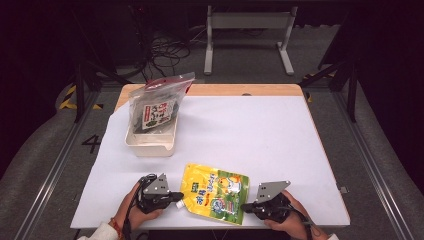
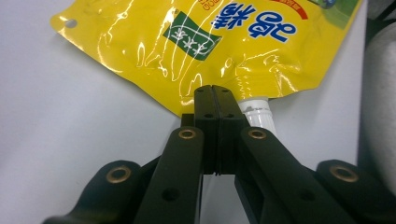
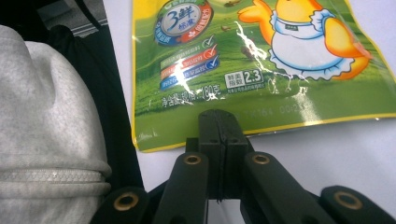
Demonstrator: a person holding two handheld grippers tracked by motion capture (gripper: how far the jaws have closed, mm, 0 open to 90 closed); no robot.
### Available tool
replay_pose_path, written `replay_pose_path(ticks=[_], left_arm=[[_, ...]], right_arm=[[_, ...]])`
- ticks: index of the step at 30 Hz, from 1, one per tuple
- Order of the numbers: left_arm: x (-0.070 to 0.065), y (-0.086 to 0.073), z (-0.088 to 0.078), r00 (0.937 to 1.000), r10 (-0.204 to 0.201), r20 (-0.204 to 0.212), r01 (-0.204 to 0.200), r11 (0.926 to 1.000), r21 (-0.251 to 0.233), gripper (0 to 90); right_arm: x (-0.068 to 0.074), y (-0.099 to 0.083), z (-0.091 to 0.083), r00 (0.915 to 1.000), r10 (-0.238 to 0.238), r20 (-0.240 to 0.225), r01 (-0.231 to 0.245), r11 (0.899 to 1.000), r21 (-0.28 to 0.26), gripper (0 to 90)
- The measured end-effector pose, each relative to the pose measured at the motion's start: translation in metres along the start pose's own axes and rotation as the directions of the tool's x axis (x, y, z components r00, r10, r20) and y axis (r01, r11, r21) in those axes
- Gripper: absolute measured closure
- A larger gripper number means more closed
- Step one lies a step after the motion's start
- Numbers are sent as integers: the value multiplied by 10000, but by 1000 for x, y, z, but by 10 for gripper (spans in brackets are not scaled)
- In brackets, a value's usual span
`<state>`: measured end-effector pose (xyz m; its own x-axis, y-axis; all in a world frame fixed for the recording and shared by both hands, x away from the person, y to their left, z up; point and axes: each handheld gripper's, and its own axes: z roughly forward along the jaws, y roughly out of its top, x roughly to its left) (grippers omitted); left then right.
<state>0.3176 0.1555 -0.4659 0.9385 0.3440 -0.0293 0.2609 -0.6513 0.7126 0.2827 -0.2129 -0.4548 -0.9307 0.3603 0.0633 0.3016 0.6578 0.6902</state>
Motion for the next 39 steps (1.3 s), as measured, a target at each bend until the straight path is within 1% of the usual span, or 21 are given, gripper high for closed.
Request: replay_pose_path(ticks=[6,8,10,12,16,18,19,21,24,25,26,27,28,29,31,32,34,35,36,37,39], left_arm=[[18,8,8,9992,-195,-342,191,9997,-122,899],[26,12,12,9979,-269,-593,259,9995,-174,899],[33,15,15,9964,-474,-707,456,9986,-275,897],[39,17,16,9937,-801,-788,769,9961,-435,883],[38,12,3,9863,-1234,-1094,1168,9910,-650,835],[33,6,-9,9812,-1576,-1116,1468,9842,-994,811],[30,2,-15,9790,-1776,-1001,1663,9797,-1121,807],[21,-3,-24,9788,-1891,-787,1791,9766,-1193,796],[5,-6,-26,9772,-2112,-206,2072,9707,-1215,742],[0,-5,-24,9776,-2103,-69,2082,9717,-1118,737],[-5,-4,-20,9742,-2240,267,2256,9691,-994,721],[-6,-4,-17,9689,-2407,572,2451,9652,-906,674],[-7,-3,-14,9655,-2514,681,2565,9632,-809,651],[-7,-3,-14,9655,-2514,681,2565,9632,-809,628],[-6,-1,-6,9549,-2769,1074,2843,9568,-610,611],[-6,0,-4,9515,-2833,1201,2916,9548,-574,575],[-6,2,2,9497,-2920,1128,2974,9542,-337,549],[-5,3,4,9471,-2968,1225,3026,9526,-316,532],[-5,4,6,9413,-3116,1300,3187,9471,-375,505],[-4,5,7,9398,-3149,1328,3221,9460,-366,490],[-2,7,10,9337,-3308,1372,3394,9396,-439,467]], right_arm=[[3,2,4,9999,-44,-120,44,10000,-73,900],[5,4,6,9998,-160,-123,159,9998,-81,900],[7,5,7,9998,-154,-128,152,9998,-126,900],[8,6,9,9998,-134,-137,132,9998,-169,900],[9,7,10,9998,-130,-124,127,9997,-192,900],[9,7,10,9998,-135,-129,132,9998,-166,900],[10,7,10,9998,-131,-117,129,9998,-166,900],[10,7,10,9998,-178,-53,177,9997,-146,900],[10,8,11,9999,-153,-57,152,9998,-125,900],[11,9,11,9999,-159,-46,159,9998,-127,900],[11,9,12,9998,-175,-24,175,9998,-115,900],[12,10,12,9999,-163,-7,163,9998,-93,900],[12,10,12,9998,-178,-7,178,9998,-98,900],[12,11,13,9998,-199,-6,199,9998,-86,900],[12,11,13,9999,-171,-18,171,9998,-91,900],[12,11,13,9998,-187,-17,187,9998,-91,900],[12,11,14,9999,-159,-38,158,9998,-111,900],[12,12,14,9999,-139,-46,139,9998,-134,900],[12,12,14,9999,-147,-51,146,9998,-141,900],[12,12,14,9999,-146,-59,145,9998,-147,900],[13,12,15,9999,-162,-28,161,9998,-143,900]])
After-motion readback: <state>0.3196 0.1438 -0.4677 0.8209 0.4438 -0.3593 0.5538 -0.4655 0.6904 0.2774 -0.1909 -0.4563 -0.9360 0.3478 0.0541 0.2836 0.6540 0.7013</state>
